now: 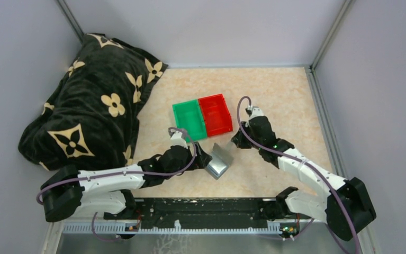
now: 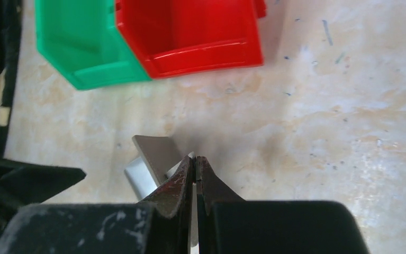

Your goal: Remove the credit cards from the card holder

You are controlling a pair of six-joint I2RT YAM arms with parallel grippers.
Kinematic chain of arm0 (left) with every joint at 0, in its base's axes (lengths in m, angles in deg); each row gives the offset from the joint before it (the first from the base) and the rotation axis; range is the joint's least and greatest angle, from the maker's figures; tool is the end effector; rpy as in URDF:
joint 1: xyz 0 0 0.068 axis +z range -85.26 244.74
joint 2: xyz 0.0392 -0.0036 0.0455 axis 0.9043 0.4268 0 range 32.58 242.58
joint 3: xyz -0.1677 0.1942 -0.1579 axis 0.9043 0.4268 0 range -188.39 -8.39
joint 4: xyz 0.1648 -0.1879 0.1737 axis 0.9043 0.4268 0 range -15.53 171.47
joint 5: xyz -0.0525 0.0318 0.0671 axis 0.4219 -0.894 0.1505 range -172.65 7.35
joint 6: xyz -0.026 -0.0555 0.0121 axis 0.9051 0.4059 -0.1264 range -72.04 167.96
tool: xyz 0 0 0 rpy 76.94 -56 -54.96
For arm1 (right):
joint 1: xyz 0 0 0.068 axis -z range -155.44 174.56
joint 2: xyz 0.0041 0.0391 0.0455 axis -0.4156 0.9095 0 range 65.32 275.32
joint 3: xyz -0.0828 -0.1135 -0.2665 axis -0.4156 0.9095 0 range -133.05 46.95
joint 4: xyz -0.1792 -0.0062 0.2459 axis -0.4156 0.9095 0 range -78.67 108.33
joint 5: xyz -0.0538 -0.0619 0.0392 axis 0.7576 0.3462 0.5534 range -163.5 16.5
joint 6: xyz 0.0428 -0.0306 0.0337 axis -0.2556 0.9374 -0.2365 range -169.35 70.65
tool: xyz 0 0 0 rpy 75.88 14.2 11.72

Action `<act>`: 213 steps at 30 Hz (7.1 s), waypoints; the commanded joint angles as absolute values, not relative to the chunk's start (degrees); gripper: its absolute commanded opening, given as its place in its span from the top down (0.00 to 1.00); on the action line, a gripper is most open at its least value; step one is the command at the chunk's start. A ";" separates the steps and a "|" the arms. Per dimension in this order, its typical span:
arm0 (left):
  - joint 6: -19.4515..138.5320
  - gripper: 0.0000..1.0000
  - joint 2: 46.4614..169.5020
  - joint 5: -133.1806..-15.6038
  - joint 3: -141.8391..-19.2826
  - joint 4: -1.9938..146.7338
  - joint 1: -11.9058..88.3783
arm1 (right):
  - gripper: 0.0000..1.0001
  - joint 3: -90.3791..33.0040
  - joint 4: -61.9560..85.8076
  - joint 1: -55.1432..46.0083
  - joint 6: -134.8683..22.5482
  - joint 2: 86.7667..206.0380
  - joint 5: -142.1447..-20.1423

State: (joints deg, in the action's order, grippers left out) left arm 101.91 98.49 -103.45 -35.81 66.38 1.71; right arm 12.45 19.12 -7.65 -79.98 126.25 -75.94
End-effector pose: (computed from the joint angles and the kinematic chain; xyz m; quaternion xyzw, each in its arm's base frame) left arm 0.1363 -0.2304 0.1876 -0.0219 0.8580 -0.3348 0.3890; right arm 0.2229 0.1428 0.2261 -0.0220 0.8834 0.2598 0.3893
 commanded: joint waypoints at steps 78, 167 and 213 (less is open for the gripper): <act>87.17 1.00 139.37 -97.70 -73.73 71.58 -0.84 | 1.00 21.32 18.07 -5.06 -77.43 132.10 -64.18; 98.75 0.28 125.00 -95.36 -55.18 66.78 2.90 | 1.00 29.99 7.33 -4.71 -81.45 127.18 -72.82; 99.91 0.29 127.83 -86.61 -53.80 55.96 2.93 | 1.00 30.63 7.64 -4.71 -81.60 125.91 -72.84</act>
State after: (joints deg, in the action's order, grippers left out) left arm 99.42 127.27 -89.66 -52.75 61.55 2.87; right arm 30.39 7.84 -4.87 -81.51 126.86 -72.46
